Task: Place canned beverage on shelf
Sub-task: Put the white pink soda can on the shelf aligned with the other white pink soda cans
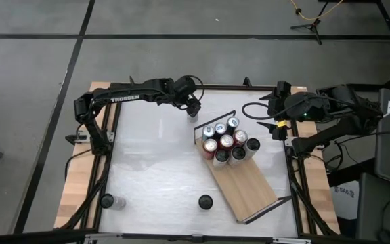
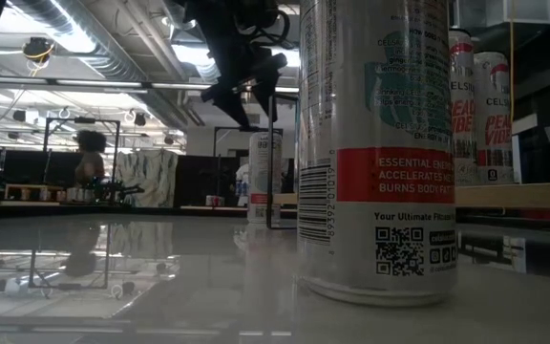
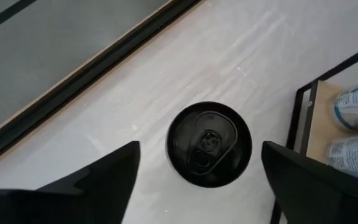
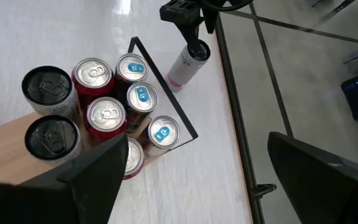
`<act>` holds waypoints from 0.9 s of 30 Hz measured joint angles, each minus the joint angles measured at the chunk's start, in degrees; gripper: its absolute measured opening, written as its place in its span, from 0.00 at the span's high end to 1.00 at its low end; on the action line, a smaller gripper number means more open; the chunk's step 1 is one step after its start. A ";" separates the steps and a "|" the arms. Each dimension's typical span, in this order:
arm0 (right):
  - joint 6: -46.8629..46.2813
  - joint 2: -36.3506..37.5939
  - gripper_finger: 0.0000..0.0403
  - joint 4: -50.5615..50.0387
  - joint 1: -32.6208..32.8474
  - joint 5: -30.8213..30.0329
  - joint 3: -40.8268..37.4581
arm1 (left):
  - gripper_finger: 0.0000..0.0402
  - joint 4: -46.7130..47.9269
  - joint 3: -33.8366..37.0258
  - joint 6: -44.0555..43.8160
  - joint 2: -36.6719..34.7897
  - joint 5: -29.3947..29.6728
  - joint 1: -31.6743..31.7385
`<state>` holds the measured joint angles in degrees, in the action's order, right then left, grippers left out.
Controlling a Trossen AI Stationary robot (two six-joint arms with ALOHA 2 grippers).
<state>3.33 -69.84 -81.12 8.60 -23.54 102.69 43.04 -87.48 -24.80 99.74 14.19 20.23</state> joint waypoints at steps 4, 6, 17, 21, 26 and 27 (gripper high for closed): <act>0.00 0.00 0.07 0.00 0.00 0.01 0.00 | 0.09 -0.04 0.00 -0.42 0.00 1.76 0.00; 0.00 0.00 0.07 0.00 0.00 0.00 0.00 | 0.07 -0.28 0.00 -0.51 0.29 2.70 -0.14; 0.02 0.00 0.07 0.02 0.00 0.01 -0.02 | 0.06 -2.67 -0.07 -0.34 4.67 4.80 -3.25; 0.02 -0.02 0.07 0.05 -0.01 0.03 -0.02 | 0.06 -4.34 -0.04 0.30 4.96 5.14 -3.98; 0.01 -0.02 0.07 0.07 -0.01 0.12 -0.02 | 0.06 -4.56 -0.04 0.31 4.94 7.57 -3.61; 0.02 -0.02 0.07 0.07 0.00 0.13 -0.02 | 0.06 -4.58 -0.04 0.31 4.94 7.55 -3.50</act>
<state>3.35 -69.87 -81.06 8.60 -23.40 102.67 38.46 -87.53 -24.49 104.68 21.74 16.73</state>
